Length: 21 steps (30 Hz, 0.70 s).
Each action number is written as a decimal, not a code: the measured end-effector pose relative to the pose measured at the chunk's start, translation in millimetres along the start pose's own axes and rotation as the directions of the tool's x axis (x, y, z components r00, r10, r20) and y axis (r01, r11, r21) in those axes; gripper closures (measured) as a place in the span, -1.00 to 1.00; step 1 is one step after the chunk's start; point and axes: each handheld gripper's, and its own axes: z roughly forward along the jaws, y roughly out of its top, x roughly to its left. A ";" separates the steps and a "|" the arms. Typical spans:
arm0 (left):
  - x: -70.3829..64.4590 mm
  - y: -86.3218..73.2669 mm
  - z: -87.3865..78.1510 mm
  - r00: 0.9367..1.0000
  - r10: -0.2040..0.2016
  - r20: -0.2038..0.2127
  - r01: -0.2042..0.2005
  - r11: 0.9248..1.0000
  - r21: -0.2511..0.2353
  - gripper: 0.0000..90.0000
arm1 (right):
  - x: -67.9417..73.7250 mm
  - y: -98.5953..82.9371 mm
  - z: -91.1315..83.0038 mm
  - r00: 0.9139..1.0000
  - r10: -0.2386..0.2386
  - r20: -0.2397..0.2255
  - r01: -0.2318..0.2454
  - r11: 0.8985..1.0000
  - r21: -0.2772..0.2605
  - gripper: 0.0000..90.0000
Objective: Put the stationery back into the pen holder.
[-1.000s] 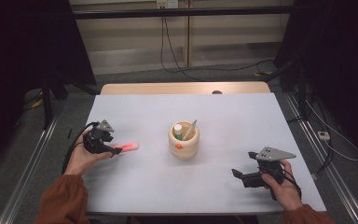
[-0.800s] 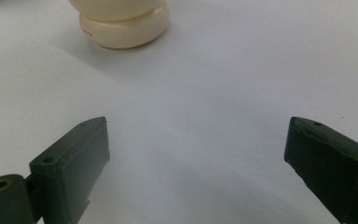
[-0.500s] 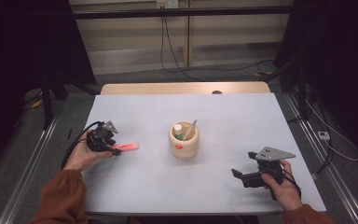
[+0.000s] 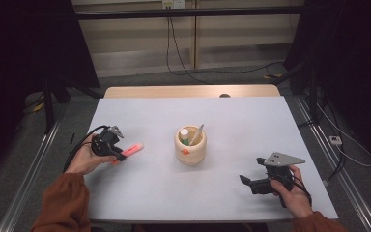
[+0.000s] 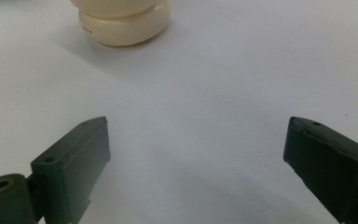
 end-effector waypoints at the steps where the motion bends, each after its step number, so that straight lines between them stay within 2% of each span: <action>1: 0.3 0.6 -0.4 1.000 0.009 0.000 -0.009 1.000 0.009 0.49 | 0.0 0.0 0.0 1.000 0.000 -0.001 0.000 1.000 -0.001 -0.85; 7: -2.0 -1.1 -1.8 1.000 -0.007 -0.018 0.007 1.000 -0.006 0.50 | -0.6 0.2 0.1 1.000 0.001 0.002 -0.001 1.000 -0.001 -0.85; 11: -2.5 -3.2 -3.5 0.999 -0.035 0.005 0.035 0.999 -0.023 0.50 | -0.5 0.3 0.2 1.000 0.002 0.001 -0.002 1.000 0.000 -0.85; 14: -5.5 -3.8 -5.2 0.999 -0.029 0.015 0.030 0.999 -0.024 0.50 | -0.5 0.4 0.2 1.000 0.002 0.001 -0.002 1.000 -0.001 -0.85; 18: -10.9 -4.6 -9.0 0.998 -0.052 0.034 0.054 0.997 -0.056 0.50 | 0.5 0.8 0.7 1.000 -0.004 -0.002 0.004 1.000 -0.001 -0.85; 21: -13.4 -5.0 -14.1 0.998 -0.052 0.044 0.055 0.996 -0.065 0.50 | 1.3 1.1 1.1 1.000 -0.007 -0.003 0.007 1.000 -0.001 -0.85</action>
